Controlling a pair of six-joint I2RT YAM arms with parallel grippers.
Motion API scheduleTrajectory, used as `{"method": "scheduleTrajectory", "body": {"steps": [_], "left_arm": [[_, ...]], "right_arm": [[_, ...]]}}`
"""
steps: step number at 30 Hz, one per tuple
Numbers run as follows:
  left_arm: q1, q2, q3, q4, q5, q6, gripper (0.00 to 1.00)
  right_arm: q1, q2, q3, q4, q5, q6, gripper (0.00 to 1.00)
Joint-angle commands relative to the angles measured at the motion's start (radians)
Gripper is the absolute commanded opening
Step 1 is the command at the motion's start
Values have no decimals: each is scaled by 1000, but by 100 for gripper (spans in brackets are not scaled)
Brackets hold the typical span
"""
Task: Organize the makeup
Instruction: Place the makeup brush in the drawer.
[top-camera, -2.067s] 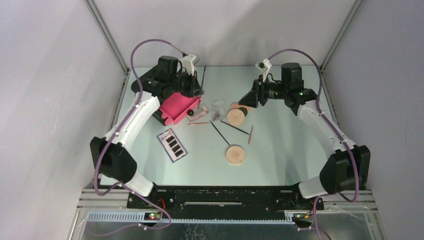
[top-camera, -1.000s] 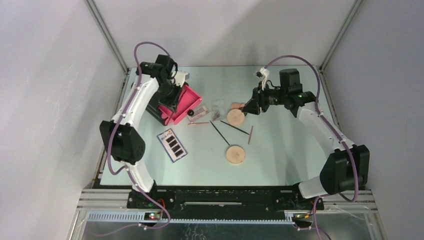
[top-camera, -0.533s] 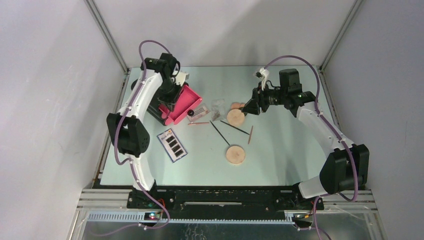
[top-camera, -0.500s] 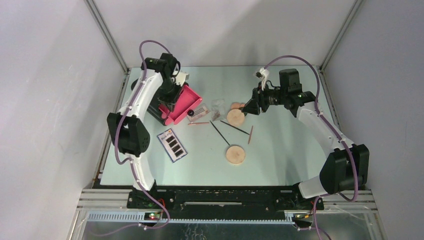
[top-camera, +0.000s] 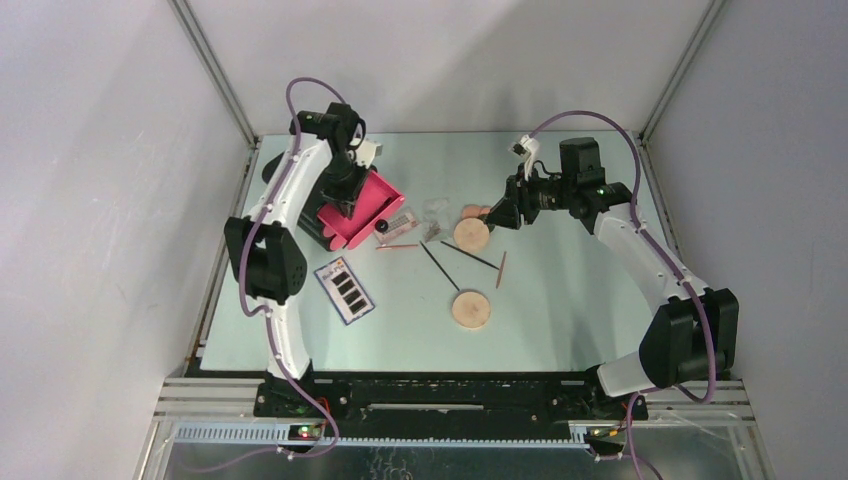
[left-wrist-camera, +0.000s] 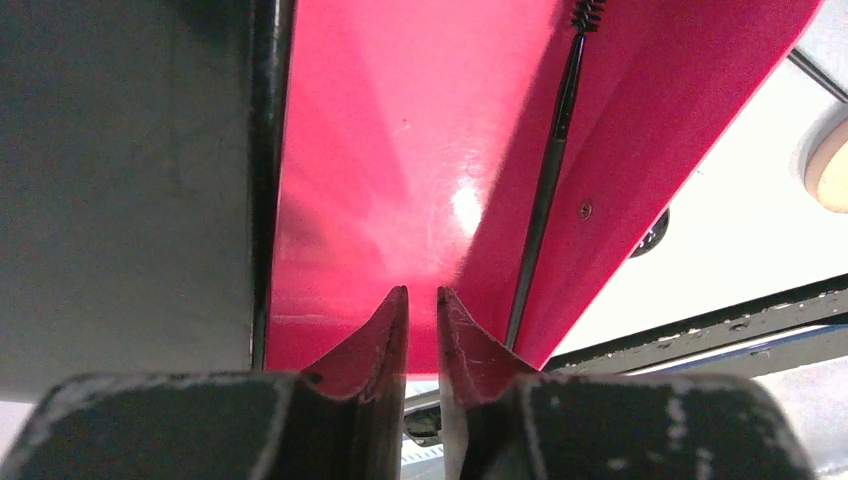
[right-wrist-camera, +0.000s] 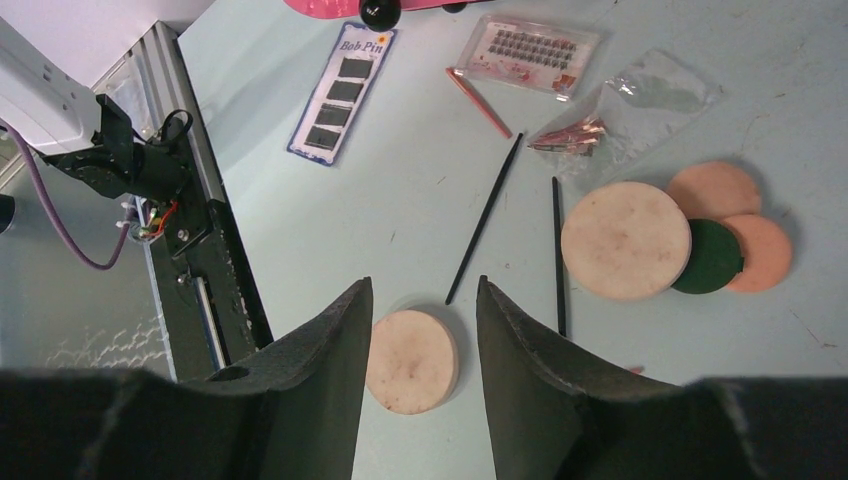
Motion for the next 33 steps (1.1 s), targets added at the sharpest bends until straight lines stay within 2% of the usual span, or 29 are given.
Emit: {"method": "scheduleTrajectory", "body": {"steps": [1, 12, 33], "left_arm": [[-5, -3, 68, -6, 32, -8, 23], [-5, -57, 51, -3, 139, 19, 42], [-21, 9, 21, 2, 142, 83, 50]], "right_arm": [[-7, 3, -4, -2, -14, -15, 51], [-9, 13, -5, -1, -10, -15, 51], [-10, 20, -4, -3, -10, -16, 51]]}}
